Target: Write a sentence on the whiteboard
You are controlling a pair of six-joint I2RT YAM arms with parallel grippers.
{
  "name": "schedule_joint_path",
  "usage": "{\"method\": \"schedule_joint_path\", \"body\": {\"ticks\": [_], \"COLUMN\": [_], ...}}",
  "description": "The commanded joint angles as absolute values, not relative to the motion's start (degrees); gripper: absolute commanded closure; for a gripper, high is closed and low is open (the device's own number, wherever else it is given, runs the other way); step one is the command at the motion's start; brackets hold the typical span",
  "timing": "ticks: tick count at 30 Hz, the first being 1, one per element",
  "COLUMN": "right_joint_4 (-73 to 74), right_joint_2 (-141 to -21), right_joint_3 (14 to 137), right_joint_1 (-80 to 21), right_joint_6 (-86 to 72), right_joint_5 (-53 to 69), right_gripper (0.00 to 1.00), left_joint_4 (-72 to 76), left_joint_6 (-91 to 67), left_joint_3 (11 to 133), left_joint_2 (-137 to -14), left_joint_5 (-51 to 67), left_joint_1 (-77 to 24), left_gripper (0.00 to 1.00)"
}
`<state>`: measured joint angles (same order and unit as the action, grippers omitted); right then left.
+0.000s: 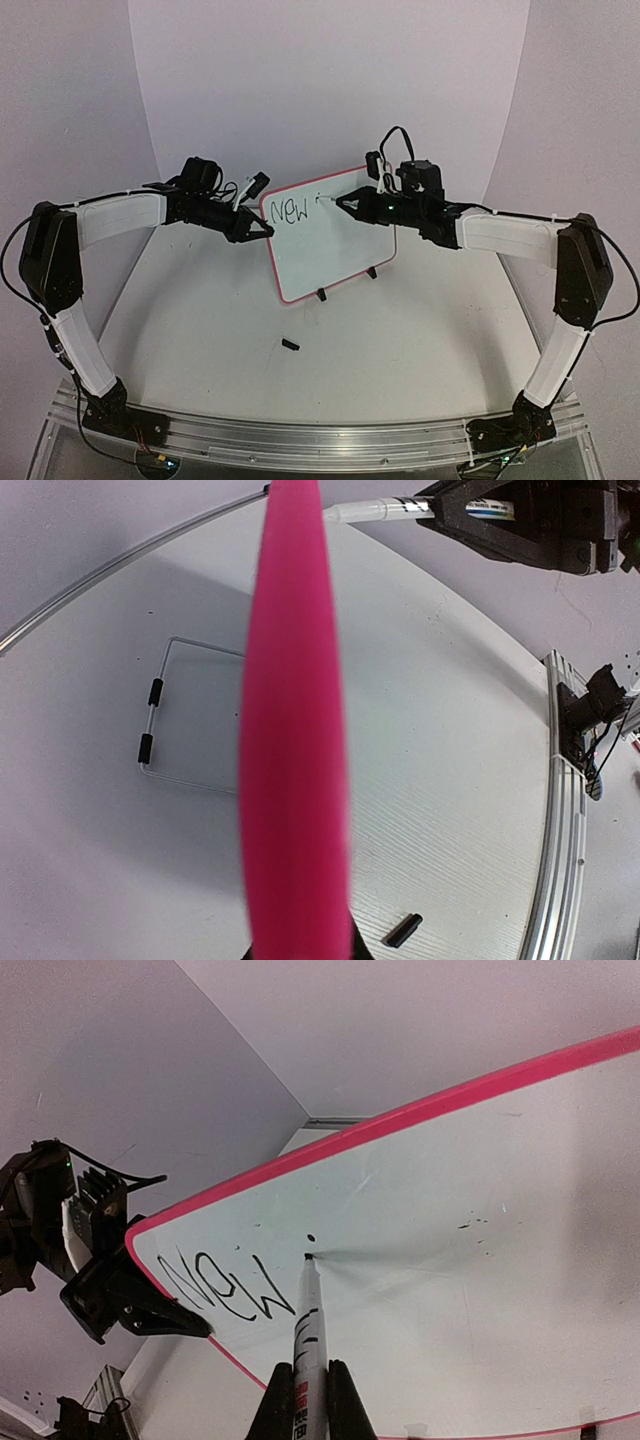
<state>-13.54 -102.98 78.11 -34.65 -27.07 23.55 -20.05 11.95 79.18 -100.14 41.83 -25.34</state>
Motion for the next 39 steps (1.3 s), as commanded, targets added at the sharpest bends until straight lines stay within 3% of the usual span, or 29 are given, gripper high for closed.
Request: {"method": "schedule_joint_path", "body": {"ticks": [1, 21, 39], "right_joint_4": [-14.8, -14.5, -20.01], "right_joint_2": [-102.45, -101.73, -100.9], "right_joint_3": [80.24, 73.91, 75.57], "right_joint_1": [-34.39, -34.39, -34.95], "right_joint_6": [-26.61, -27.54, -30.6], "right_joint_5": [21.2, 21.79, 28.79], "right_gripper": [1.0, 1.0, 1.0], "left_joint_4": [-26.06, -26.13, -26.21], "left_joint_6": [13.04, 13.16, 13.24], "left_joint_3": [79.89, 79.89, 79.8], "left_joint_2": [-101.23, -100.9, -100.85], "left_joint_5": [41.47, 41.4, 41.22], "left_joint_1": [-26.81, -26.9, -26.89], "left_gripper": [1.0, 1.0, 1.0]}}
